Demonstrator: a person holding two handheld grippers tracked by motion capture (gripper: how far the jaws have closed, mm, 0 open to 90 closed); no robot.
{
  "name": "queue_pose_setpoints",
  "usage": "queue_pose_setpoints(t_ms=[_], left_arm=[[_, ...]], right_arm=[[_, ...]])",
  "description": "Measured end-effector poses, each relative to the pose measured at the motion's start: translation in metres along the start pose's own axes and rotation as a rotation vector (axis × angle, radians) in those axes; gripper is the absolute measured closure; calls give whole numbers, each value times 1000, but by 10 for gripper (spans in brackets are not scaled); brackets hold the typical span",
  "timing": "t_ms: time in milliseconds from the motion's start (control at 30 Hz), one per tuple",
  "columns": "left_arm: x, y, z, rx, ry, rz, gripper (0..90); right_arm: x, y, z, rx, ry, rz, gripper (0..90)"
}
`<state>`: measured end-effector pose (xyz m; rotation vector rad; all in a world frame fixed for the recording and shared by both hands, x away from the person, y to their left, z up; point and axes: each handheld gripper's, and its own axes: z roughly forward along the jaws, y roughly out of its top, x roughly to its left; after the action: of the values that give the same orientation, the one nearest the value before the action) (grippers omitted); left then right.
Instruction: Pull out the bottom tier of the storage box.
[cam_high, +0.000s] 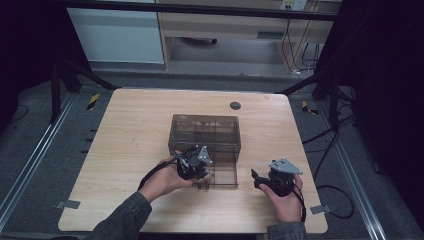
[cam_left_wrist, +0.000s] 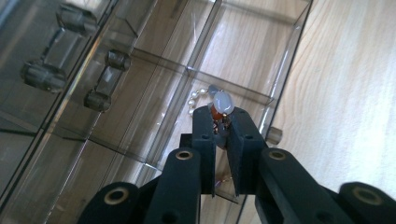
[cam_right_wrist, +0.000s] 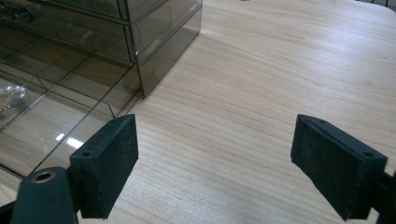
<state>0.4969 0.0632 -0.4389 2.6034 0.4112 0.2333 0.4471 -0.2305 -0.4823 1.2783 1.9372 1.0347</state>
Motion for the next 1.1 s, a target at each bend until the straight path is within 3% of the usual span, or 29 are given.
queue_pose_setpoints(t_ms=[200, 367, 467, 900, 1100], left_arm=[[1, -2, 4, 3, 0, -3, 820], [1, -1, 5, 5, -2, -8, 753], [-2, 0, -4, -24, -14, -9, 749], [-5, 8, -35, -94, 47, 4, 617], [1, 13, -45, -123, 94, -13, 469]], right_arm=[[-1, -1, -1, 3, -8, -2, 156], [1, -1, 0, 7, -12, -16, 156], [2, 0, 0, 2, -16, -12, 155], [10, 3, -9, -27, -33, -23, 199], [20, 4, -16, -39, -24, -43, 234]])
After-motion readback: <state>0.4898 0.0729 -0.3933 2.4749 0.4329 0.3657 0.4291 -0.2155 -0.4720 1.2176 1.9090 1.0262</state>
